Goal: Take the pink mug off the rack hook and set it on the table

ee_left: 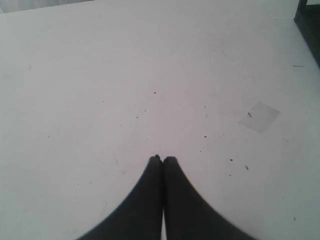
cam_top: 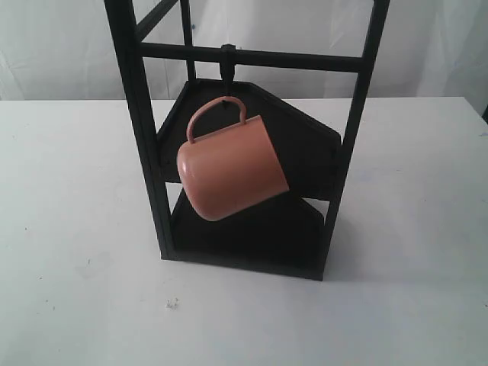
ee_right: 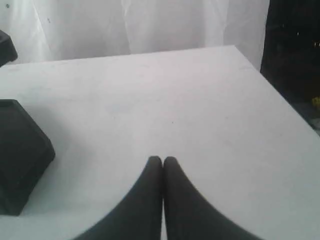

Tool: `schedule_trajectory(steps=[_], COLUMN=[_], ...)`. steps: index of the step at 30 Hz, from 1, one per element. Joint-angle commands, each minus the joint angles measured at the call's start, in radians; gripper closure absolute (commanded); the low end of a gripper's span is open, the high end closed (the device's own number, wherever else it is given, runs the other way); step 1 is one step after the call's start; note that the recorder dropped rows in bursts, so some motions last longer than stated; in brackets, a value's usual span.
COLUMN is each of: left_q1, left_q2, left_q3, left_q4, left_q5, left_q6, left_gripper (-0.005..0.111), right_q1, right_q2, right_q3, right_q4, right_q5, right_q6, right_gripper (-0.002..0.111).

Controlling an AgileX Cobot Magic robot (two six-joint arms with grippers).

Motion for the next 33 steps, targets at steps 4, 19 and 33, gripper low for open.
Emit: schedule_trajectory(steps=[4,19,33], left_q1=[-0.003,-0.003,-0.003], left_q2=[-0.004,-0.004,-0.004], left_q3=[0.004,0.004,0.004], left_q4=[-0.009,-0.009,-0.009], left_q5=[-0.002,-0.002,-0.002], left_q6=[-0.009,-0.009,-0.009], left_gripper=[0.107,0.107,0.107], right_q1=[0.006,0.008,0.043], right_q2=[-0.003,-0.003,0.441], right_q3=[0.001,-0.26,-0.46], right_q4=[-0.005,0.085,0.304], right_q5=[-0.215,-0.84,0.344], right_q6=[-0.036,0.038,-0.347], right_gripper=[0.108,0.108,0.108])
